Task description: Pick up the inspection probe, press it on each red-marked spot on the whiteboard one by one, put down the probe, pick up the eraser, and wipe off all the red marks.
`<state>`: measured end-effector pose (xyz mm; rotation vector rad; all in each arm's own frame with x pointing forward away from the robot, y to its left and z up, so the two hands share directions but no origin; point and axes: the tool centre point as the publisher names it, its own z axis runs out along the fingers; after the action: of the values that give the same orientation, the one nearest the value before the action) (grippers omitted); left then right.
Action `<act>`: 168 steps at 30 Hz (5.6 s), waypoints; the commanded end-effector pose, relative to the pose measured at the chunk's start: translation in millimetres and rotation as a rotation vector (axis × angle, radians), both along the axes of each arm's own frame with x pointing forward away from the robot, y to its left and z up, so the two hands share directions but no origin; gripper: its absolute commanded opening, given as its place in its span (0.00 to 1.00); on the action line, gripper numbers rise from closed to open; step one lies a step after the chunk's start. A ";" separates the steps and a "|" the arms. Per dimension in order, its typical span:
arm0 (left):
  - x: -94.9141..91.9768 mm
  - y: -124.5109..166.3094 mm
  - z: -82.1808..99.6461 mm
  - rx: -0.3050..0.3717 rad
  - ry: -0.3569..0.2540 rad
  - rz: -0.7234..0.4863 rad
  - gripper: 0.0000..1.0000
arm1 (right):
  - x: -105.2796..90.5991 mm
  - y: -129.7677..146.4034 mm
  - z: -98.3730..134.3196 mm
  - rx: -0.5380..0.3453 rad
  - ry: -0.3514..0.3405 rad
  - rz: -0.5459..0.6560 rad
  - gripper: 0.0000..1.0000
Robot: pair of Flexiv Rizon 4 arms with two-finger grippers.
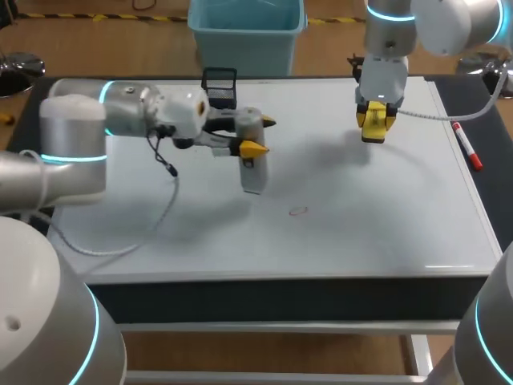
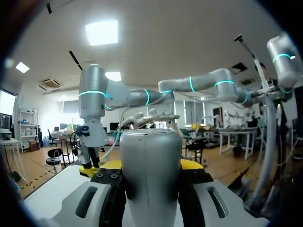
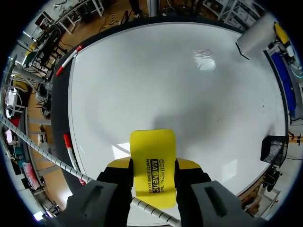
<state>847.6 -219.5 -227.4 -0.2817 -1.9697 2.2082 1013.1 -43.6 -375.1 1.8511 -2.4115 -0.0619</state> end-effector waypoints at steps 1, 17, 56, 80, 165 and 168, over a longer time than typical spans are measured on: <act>5.1 -24.7 -3.9 -0.005 0.008 -0.077 0.00 | 0.8 -1.0 1.3 -0.002 0.001 0.003 0.00; -11.5 -68.0 -22.2 0.004 0.075 -0.208 0.00 | 0.8 -1.0 1.3 -0.002 0.001 0.003 0.00; -19.5 -89.4 -53.5 0.022 0.090 -0.285 0.00 | 0.8 -1.0 1.3 -0.002 0.001 0.003 0.00; -24.7 -86.0 -43.3 0.022 0.073 -0.282 0.00 | 0.8 -1.0 1.3 -0.002 0.001 0.003 0.00; 122.0 164.0 -1.8 0.033 -0.040 0.277 0.00 | -31.4 40.4 -1.2 0.027 -0.061 0.093 0.00; 122.0 164.0 -1.8 0.033 -0.040 0.277 0.00 | -49.0 56.3 -9.8 0.031 -0.067 0.143 0.00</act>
<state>968.3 -55.4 -229.2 -0.0449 -2.1852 2.3413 984.6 7.2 -379.3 2.0272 -2.3057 -0.0938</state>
